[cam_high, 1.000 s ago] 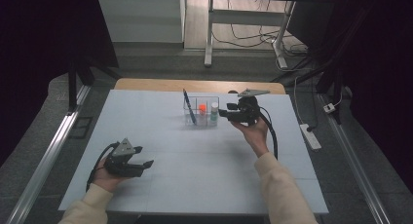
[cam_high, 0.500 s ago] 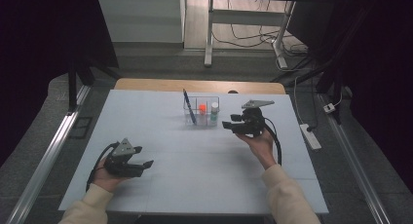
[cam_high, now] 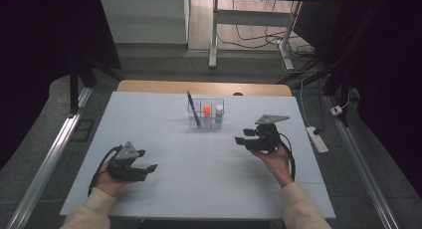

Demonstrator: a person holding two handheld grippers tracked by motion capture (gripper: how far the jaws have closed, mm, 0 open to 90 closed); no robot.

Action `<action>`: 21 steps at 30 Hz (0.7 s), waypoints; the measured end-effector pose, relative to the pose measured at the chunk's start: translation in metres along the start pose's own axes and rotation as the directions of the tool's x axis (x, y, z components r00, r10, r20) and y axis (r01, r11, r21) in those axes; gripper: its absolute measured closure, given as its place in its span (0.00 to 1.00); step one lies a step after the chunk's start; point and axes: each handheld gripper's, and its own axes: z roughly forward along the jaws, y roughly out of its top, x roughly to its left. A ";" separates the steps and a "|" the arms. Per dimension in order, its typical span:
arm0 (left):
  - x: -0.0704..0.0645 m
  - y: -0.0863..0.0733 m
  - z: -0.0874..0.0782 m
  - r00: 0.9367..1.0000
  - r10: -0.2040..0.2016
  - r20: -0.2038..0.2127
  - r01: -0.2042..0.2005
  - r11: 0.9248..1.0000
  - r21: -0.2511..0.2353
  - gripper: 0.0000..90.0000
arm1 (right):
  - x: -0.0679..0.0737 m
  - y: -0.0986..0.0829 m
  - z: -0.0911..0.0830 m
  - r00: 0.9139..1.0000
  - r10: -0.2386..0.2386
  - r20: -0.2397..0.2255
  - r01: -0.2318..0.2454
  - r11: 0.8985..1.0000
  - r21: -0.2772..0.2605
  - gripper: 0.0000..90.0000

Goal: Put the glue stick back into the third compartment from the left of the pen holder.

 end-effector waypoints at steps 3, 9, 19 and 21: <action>0.000 0.000 0.000 1.000 0.001 0.000 -0.001 1.000 0.003 0.31 | 0.002 -0.008 -0.004 1.000 -0.006 0.003 0.006 1.000 0.011 0.50; 0.000 0.000 0.001 1.000 0.001 -0.001 -0.001 1.000 0.006 0.31 | 0.004 -0.023 -0.013 1.000 0.004 0.006 -0.004 1.000 0.027 0.50; 0.000 0.000 0.001 1.000 0.000 0.000 0.000 1.000 0.006 0.31 | 0.007 -0.043 -0.026 1.000 0.015 0.013 -0.016 0.999 0.034 0.50; 0.001 0.000 0.001 1.000 -0.001 -0.001 0.001 1.000 0.006 0.31 | 0.007 -0.047 -0.028 1.000 0.014 0.016 -0.014 0.999 0.037 0.49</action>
